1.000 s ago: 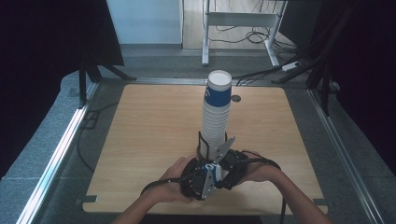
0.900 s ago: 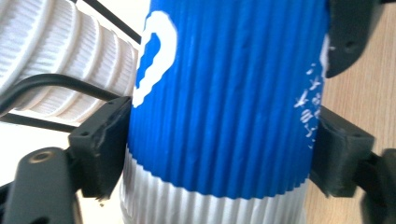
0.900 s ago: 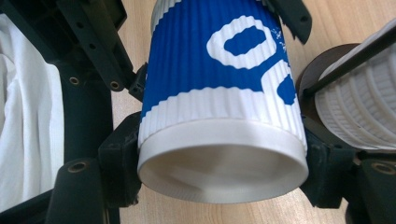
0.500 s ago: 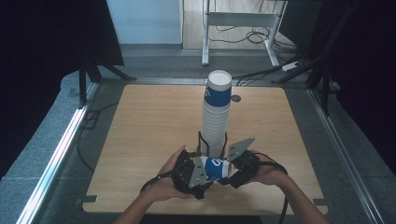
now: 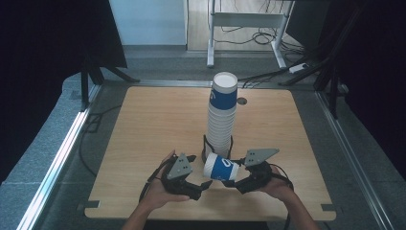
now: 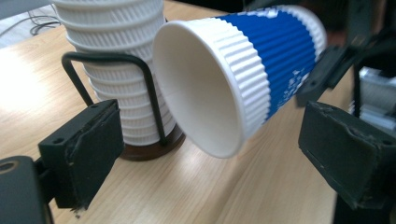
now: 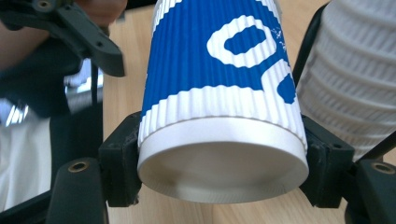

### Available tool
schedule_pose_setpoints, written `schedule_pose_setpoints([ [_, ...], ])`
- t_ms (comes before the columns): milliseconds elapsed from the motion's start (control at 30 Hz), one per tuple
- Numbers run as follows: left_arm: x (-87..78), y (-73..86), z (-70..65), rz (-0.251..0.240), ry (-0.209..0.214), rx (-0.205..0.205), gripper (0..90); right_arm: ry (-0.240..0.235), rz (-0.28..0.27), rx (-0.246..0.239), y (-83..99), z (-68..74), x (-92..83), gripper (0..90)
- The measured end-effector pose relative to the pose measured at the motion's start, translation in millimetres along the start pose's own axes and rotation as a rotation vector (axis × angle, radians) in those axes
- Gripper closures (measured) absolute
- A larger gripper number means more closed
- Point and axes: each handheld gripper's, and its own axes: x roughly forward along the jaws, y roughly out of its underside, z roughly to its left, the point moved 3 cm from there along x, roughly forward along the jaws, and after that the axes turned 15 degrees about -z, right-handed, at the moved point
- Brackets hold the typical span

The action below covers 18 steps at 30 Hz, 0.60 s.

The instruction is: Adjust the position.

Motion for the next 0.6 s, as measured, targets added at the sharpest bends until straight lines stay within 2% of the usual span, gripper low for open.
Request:
schedule_pose_setpoints([
  [100,-2.6,-4.4,2.5,-0.019,-0.018,-0.028,8.0,0.011,-0.065,0.022,1.1,-0.1,0.5,28.2],
  [267,-6.2,-2.7,6.6,-0.037,-0.021,-0.091,8.0,0.023,-0.157,0.052,5.4,1.0,3.2,28.2],
  [467,-7.9,6.7,10.8,-0.035,-0.001,-0.168,8.0,0.054,-0.239,0.069,12.3,0.9,5.7,28.2],
  [600,-7.4,10.4,13.4,-0.058,0.016,-0.227,8.0,0.058,-0.31,0.081,14.2,2.4,6.2,28.2],
])
